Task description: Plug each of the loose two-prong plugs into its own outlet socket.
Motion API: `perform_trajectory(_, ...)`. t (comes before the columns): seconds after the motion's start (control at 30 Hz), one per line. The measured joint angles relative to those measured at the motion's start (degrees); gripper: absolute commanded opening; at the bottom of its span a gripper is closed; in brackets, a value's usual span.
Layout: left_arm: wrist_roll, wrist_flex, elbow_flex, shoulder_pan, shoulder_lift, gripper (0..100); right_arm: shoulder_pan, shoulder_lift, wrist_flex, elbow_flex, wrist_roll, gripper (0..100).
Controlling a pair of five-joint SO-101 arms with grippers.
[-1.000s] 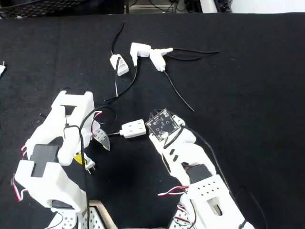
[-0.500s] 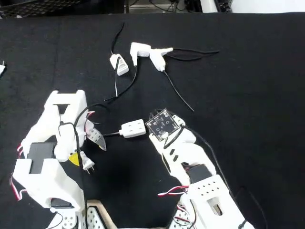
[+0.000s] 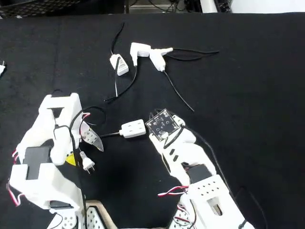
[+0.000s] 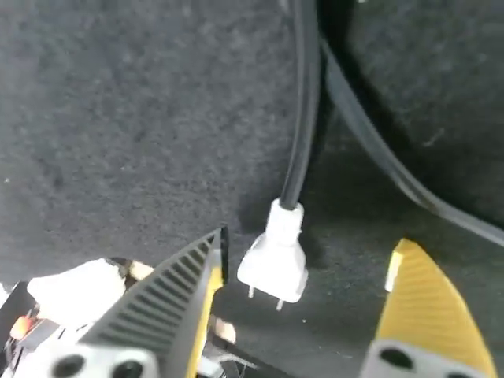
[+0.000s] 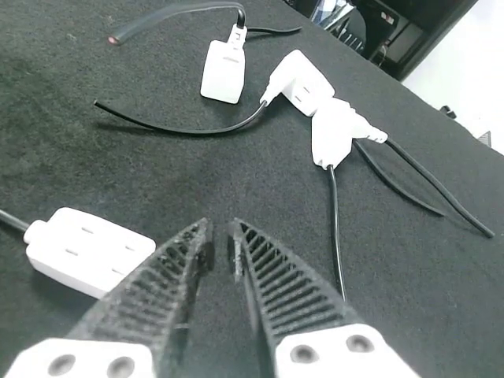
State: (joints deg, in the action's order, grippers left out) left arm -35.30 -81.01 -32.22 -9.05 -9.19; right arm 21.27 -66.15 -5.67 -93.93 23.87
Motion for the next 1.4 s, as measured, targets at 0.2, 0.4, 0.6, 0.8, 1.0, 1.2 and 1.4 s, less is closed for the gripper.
perform_trajectory(0.2, 0.1, 5.5, -0.7, 4.3, 0.2, 8, 0.0, 0.0, 0.0, 0.0, 0.0, 3.9)
perform_trajectory(0.4, 0.2, 7.3, -0.6, 8.2, 0.1, 3, 0.0, 0.0, 0.0, 0.0, 0.0, 3.9)
perform_trajectory(0.6, 8.7, 7.4, -0.6, 8.4, 0.0, 3, 0.0, 0.0, 0.0, 0.0, 0.0, 3.9)
perform_trajectory(0.8, 15.5, 7.3, -0.6, 8.4, 0.0, 3, 0.0, 0.0, 0.0, 0.0, 0.0, 3.9)
perform_trajectory(1.0, 15.5, 6.6, 2.7, 6.0, -0.4, 3, 0.0, 0.0, 0.0, 0.0, 0.0, 3.9)
perform_trajectory(1.2, 15.9, 8.4, 4.7, 2.3, -0.5, 3, 0.0, 0.0, 0.0, 0.0, 0.0, 3.9)
perform_trajectory(1.4, 16.4, 11.2, 13.7, -3.3, -0.8, 3, 0.0, 0.0, 0.0, 0.0, 0.0, 3.9)
